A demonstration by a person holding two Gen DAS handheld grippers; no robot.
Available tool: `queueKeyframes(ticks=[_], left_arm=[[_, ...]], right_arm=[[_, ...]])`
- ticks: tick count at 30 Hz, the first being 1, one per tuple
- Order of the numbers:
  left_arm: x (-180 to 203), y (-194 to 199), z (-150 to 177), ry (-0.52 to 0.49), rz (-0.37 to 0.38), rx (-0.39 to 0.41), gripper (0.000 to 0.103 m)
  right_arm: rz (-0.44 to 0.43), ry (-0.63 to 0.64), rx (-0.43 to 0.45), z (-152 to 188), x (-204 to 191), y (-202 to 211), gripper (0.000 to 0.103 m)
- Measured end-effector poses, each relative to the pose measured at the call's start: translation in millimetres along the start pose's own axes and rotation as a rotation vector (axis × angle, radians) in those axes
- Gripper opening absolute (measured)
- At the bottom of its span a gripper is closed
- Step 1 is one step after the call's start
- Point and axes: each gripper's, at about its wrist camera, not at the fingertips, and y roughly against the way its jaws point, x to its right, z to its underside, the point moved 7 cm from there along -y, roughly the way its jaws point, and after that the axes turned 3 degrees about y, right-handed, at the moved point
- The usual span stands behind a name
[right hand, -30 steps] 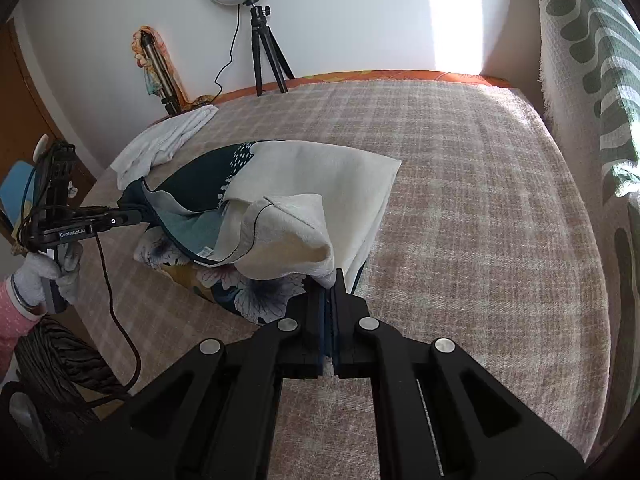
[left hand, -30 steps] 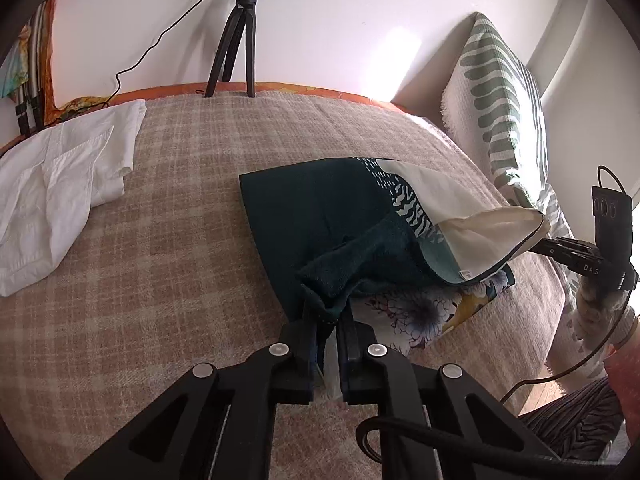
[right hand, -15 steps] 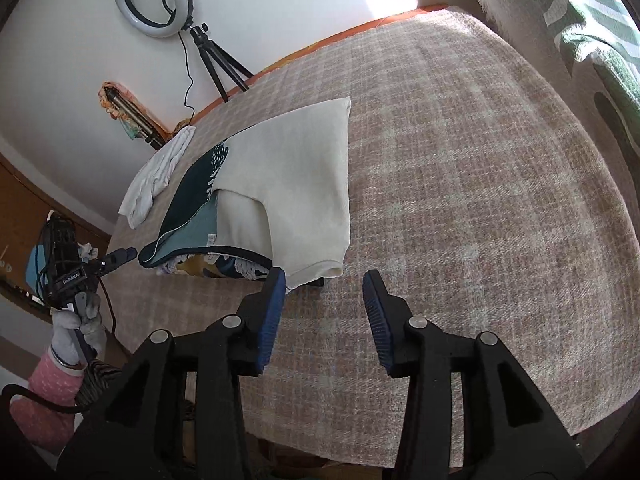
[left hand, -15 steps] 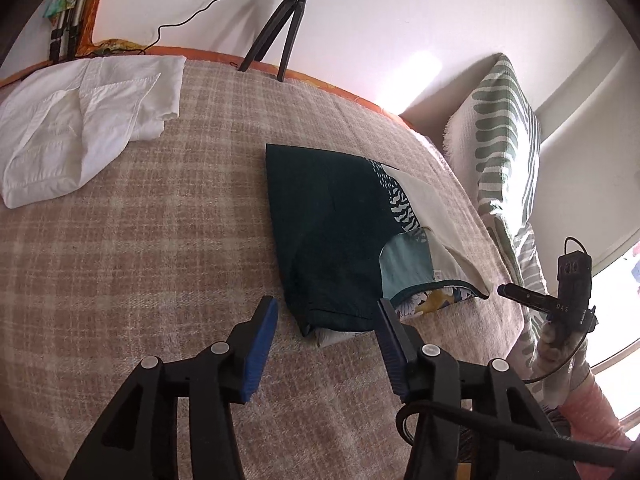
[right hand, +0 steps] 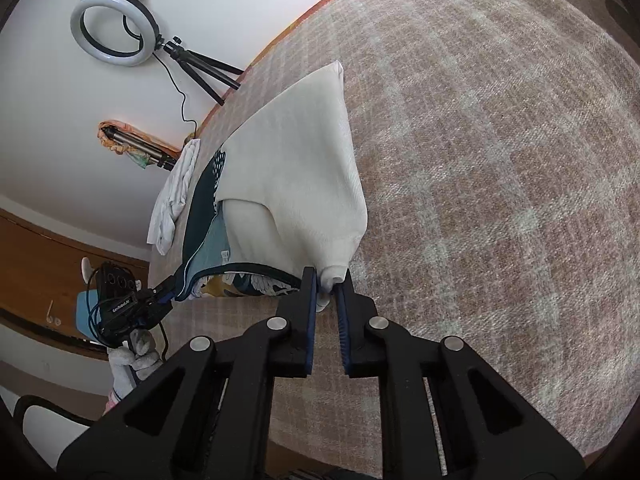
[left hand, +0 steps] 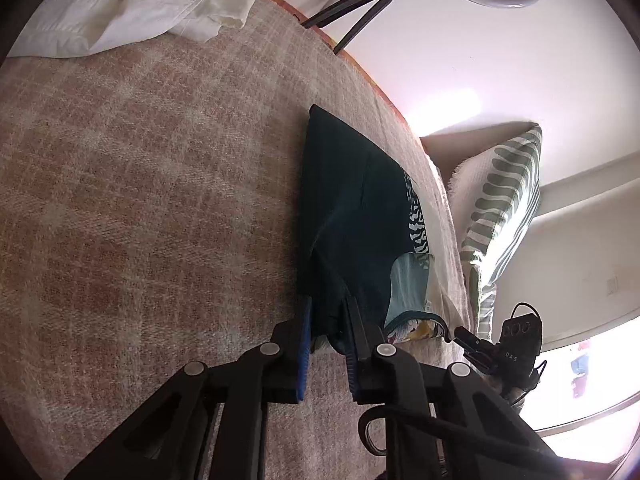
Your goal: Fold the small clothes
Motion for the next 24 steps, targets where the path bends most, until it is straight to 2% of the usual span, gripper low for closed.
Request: queueKeyframes(ticks=[1, 4, 8, 14, 20, 21, 23, 24], left_arm=[[4, 1, 2, -0.018, -0.006, 0.006, 0.003], [20, 11, 8, -0.063, -0.001, 0.025, 0.002], [27, 11, 21, -0.210, -0.118, 0.033, 0.002], [15, 3, 31, -0.246, -0.192, 0.006, 0.002], [9, 8, 40, -0.267, -0.219, -0.020, 0.002], [8, 10, 40, -0.271, -0.219, -0.028, 0.004], [10, 18, 39, -0.285, -0.223, -0.011, 0.022], [13, 22, 38, -0.293, -0.223, -0.001, 0.026]], right_arm=[[0.002, 0.014, 0.010, -1, -4, 3, 0.007], [-0.020, 0.016, 0.043, -1, -14, 17, 0.005], [-0.030, 0.011, 0.041, 6, -15, 24, 0.005], [0.052, 0.012, -0.009, 15, -1, 14, 0.004], [0.115, 0.119, -0.047, 21, -10, 13, 0.005], [0.133, 0.158, -0.056, 22, -14, 14, 0.005], [0.162, 0.238, -0.061, 22, -22, 17, 0.009], [0.177, 0.270, -0.049, 21, -25, 20, 0.016]])
